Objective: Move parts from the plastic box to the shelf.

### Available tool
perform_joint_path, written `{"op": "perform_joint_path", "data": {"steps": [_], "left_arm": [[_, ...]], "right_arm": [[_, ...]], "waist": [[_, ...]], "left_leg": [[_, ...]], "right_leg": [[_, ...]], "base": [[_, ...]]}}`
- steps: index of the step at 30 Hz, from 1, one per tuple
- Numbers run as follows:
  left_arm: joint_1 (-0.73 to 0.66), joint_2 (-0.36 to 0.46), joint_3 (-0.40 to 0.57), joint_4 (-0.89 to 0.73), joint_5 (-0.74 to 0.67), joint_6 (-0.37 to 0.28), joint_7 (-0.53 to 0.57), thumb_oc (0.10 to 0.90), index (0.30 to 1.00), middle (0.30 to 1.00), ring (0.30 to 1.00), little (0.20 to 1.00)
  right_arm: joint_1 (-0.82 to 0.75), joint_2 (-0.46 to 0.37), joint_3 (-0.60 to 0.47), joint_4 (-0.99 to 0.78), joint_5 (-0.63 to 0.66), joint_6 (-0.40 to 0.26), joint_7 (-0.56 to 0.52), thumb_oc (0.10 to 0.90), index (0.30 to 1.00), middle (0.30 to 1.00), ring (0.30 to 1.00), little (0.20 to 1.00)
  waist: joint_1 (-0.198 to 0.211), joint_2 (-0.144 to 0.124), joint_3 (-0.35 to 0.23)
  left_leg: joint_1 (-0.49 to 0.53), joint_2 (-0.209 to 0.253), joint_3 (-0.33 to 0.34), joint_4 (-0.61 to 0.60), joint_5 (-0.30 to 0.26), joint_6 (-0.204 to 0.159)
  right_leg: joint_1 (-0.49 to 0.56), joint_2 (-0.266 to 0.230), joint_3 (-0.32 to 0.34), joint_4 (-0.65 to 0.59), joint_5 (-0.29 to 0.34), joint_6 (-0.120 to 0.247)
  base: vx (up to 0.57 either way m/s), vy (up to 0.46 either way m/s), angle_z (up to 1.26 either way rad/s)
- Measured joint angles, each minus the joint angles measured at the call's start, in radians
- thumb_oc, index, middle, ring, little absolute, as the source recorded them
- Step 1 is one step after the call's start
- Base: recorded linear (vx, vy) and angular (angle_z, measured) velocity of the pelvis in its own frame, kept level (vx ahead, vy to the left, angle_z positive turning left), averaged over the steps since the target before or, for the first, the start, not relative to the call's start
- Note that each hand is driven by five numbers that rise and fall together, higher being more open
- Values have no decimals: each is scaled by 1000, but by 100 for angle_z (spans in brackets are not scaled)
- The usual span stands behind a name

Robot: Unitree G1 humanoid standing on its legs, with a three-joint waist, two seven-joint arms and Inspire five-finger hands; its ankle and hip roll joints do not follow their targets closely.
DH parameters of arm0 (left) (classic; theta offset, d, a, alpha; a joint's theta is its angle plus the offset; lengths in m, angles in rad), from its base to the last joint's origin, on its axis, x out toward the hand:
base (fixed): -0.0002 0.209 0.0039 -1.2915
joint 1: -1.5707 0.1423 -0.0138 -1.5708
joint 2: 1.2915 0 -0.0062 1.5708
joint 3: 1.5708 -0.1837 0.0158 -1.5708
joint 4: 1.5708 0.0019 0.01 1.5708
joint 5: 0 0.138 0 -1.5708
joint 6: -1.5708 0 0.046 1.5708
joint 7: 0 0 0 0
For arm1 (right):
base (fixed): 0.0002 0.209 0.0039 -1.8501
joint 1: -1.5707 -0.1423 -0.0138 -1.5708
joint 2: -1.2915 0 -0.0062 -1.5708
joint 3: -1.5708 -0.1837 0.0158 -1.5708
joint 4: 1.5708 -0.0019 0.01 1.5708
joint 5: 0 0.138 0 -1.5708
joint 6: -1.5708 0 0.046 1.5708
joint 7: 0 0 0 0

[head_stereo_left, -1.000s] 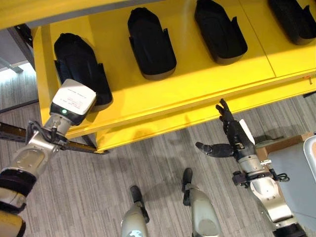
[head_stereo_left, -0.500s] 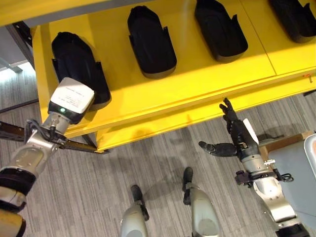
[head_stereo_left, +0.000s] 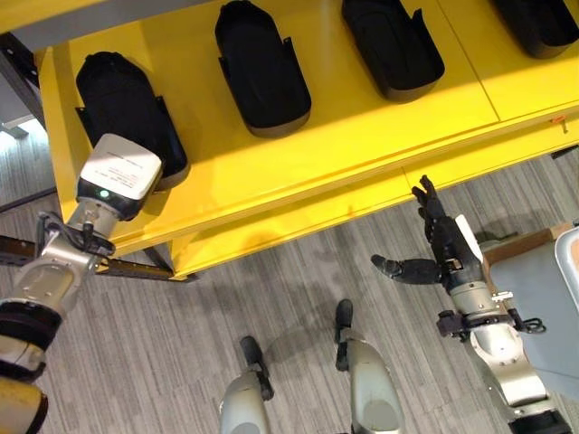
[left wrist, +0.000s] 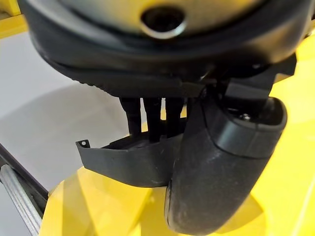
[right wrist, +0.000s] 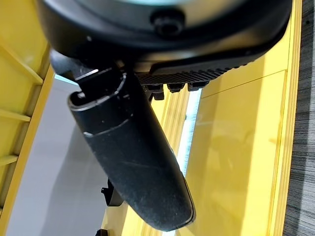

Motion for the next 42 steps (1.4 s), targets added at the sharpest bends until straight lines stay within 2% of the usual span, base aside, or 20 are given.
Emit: {"op": "perform_joint_path", "data": {"steps": [7, 12, 19, 29, 34, 37, 38, 42], "left_arm": [[6, 12, 0, -5, 6, -10, -8, 900, 1000, 1000, 1000, 1000], [49, 81, -1, -25, 10, -32, -25, 900, 1000, 1000, 1000, 1000], [77, 115, 0, -33, 17, -52, -44, 900, 1000, 1000, 1000, 1000], [127, 192, 16, -97, 46, -70, -45, 900, 1000, 1000, 1000, 1000], [189, 192, 109, -138, 45, -70, -43, 900, 1000, 1000, 1000, 1000], [261, 192, 204, -198, 45, -70, -40, 900, 1000, 1000, 1000, 1000], [322, 191, 287, -243, 44, -70, -38, 900, 1000, 1000, 1000, 1000], [425, 172, 439, -328, 35, -70, -20, 900, 1000, 1000, 1000, 1000]], "right_arm": [[0, -10, 0, 0, 0, 0, 1, 900, 1000, 1000, 1000, 1000], [5, -12, -2, 0, 0, 0, 2, 900, 1000, 1000, 1000, 1000], [28, -12, -8, 0, 1, 0, 4, 900, 1000, 1000, 1000, 1000], [38, -12, -29, 0, 0, 0, 16, 900, 1000, 1000, 1000, 1000], [40, -12, -58, 0, 0, 0, 22, 900, 1000, 1000, 1000, 1000], [54, -11, -85, -1, 0, 0, 21, 900, 1000, 1000, 1000, 1000], [65, -11, -94, -1, 0, 0, 22, 900, 1000, 1000, 1000, 1000], [81, -11, -116, -3, 0, 0, 22, 900, 1000, 1000, 1000, 1000]], "waist": [[3, 14, 8], [4, 20, 12], [30, 25, 15], [32, 34, 17], [39, 47, 15], [49, 53, 15], [54, 54, 14], [68, 64, 9]], "left_leg": [[-2, 0, -2, 7, 0, 0], [-2, 1, -3, 10, 0, 0], [0, 0, -7, 18, 0, 0], [-2, -16, -19, 30, 2, 3], [0, -19, -22, 33, 2, 4], [7, -19, -21, 33, 2, 4], [17, -18, -21, 31, 2, 4], [30, -17, -24, 29, 2, 5]], "right_leg": [[0, -1, 0, 3, 0, -1], [2, -1, 0, 7, 2, -2], [4, -6, -1, 16, 1, -2], [6, -25, -3, 35, 0, -1], [7, -29, -3, 42, -1, 0], [12, -29, -1, 44, -1, 0], [21, -29, -1, 44, -3, 2], [35, -29, -4, 43, -4, 2]], "base": [[0, 0, 0], [0, 0, 0], [0, 0, 0], [0, 0, 3], [1, -1, 1], [0, 0, 0], [41, -32, 0], [14, -19, 1]]}}
